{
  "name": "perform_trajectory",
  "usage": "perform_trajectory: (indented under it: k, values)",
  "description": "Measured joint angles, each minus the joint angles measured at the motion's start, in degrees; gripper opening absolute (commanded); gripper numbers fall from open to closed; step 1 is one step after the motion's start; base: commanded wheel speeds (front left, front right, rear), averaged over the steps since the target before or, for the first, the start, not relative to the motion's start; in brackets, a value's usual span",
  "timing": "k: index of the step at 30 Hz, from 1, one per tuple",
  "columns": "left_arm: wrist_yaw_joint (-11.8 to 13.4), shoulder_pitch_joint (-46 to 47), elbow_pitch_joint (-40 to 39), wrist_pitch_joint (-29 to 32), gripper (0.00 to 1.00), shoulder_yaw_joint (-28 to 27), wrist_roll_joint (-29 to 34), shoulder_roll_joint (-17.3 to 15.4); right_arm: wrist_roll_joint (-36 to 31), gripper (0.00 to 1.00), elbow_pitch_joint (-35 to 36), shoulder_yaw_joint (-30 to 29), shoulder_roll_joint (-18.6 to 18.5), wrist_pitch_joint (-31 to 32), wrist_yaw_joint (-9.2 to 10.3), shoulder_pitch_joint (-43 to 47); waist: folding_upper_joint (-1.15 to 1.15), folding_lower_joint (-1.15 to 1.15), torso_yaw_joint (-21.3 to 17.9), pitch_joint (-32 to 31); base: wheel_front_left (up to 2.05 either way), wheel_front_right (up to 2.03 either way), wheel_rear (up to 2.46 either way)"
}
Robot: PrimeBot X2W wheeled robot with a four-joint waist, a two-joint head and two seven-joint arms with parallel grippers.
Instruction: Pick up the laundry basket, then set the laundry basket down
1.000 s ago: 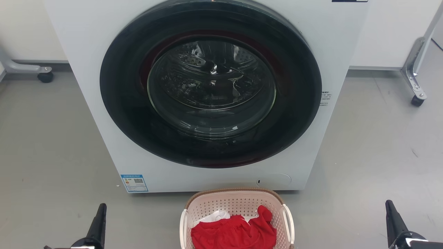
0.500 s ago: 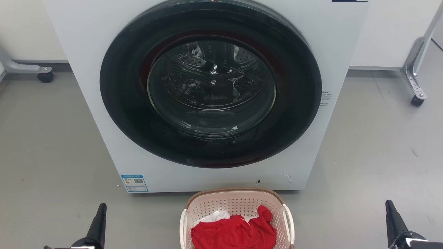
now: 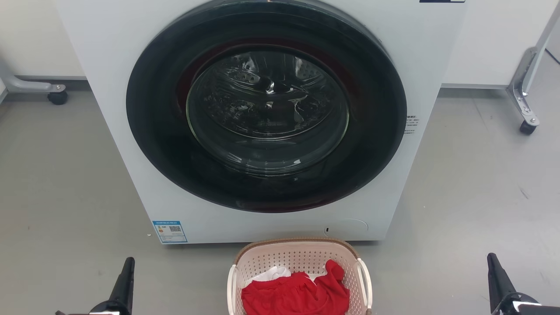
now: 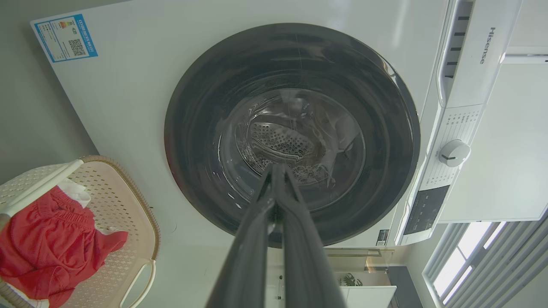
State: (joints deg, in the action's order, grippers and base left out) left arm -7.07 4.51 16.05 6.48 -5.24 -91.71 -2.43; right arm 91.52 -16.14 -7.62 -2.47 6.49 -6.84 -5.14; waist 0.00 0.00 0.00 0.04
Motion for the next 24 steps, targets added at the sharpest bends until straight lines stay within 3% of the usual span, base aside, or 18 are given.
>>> perform_trajectory:
  k: [24]
  values:
    - [0.0, 0.0, 0.0, 0.0, 0.00, 0.0, 0.0, 0.0, 0.1, 0.00, 0.0, 0.0, 0.0, 0.0, 0.00, 0.0, 0.00, 0.00, 0.0, 0.0, 0.00, 0.00, 0.00]
